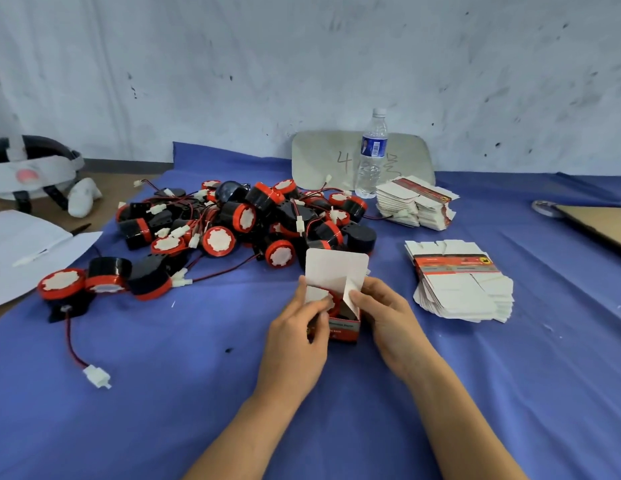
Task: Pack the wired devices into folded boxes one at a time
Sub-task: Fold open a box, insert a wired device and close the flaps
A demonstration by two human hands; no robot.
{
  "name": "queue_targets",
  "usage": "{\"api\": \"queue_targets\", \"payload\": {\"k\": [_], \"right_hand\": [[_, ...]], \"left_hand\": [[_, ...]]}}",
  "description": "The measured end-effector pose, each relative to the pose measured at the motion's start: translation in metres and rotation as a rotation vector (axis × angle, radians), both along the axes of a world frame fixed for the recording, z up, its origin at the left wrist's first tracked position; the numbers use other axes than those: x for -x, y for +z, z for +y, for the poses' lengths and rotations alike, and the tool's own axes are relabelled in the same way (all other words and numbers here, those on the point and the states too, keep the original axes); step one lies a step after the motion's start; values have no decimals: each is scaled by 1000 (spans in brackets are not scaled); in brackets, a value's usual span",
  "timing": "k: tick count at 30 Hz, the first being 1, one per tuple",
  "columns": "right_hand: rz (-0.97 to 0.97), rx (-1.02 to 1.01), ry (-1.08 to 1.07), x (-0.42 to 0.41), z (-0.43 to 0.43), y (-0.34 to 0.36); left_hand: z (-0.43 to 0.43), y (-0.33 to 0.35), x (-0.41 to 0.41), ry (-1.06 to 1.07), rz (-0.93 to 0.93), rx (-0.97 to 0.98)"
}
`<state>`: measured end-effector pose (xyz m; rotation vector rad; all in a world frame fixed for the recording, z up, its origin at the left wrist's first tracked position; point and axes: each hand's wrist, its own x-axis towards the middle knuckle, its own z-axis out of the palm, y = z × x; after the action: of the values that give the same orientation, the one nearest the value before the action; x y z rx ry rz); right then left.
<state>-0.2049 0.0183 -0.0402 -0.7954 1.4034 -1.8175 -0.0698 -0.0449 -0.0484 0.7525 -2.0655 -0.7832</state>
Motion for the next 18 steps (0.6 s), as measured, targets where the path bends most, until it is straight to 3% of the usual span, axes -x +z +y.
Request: {"api": "queue_targets", "payload": {"k": [5, 18], "right_hand": [[16, -32, -48, -2, -4, -2], [-14, -46, -36, 1, -4, -3]], "left_hand": [[5, 3, 1, -58, -46, 98], [4, -1, 1, -83, -52, 94]]}}
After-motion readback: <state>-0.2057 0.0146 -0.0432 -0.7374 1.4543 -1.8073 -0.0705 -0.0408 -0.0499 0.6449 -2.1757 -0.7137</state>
